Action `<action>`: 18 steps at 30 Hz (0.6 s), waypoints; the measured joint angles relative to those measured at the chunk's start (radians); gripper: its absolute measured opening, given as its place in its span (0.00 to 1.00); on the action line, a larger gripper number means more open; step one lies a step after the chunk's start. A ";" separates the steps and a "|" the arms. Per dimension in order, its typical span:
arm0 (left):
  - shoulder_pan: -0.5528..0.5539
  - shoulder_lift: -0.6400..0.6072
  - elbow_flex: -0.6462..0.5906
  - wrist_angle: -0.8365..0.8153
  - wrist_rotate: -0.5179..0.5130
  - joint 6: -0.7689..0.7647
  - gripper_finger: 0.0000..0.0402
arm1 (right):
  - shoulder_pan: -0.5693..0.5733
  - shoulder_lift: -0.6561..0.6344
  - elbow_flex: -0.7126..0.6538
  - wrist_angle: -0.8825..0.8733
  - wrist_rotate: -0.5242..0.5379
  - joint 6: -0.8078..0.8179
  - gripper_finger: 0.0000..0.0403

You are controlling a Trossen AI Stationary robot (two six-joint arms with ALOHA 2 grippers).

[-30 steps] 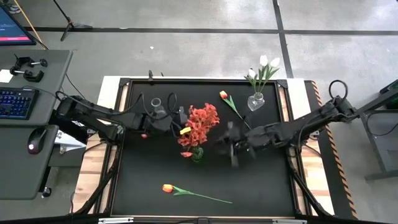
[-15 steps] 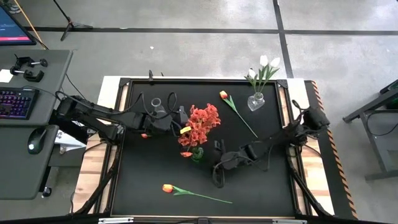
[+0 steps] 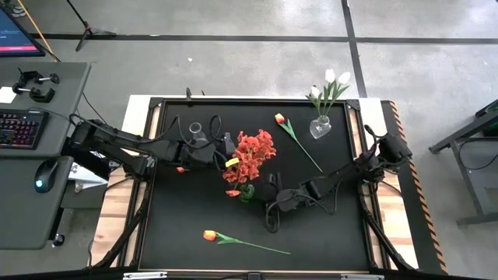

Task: Sort flowers into vase by color
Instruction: Put the orange flowers into the green vase

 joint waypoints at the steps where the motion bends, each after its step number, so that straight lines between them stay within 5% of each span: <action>1: 0.000 0.000 0.000 0.000 0.000 0.000 0.00 | 0.000 0.010 0.000 0.019 -0.015 0.007 0.01; 6: 0.000 0.000 0.000 0.003 0.000 0.000 0.00 | -0.004 0.107 -0.001 0.200 -0.128 -0.002 0.00; 12: 0.000 0.000 0.000 0.008 0.000 0.024 0.00 | -0.027 0.194 -0.001 0.398 -0.098 0.015 0.00; 18: 0.000 0.000 0.000 0.007 0.000 0.024 0.00 | -0.067 0.183 -0.001 0.416 -0.064 -0.055 0.00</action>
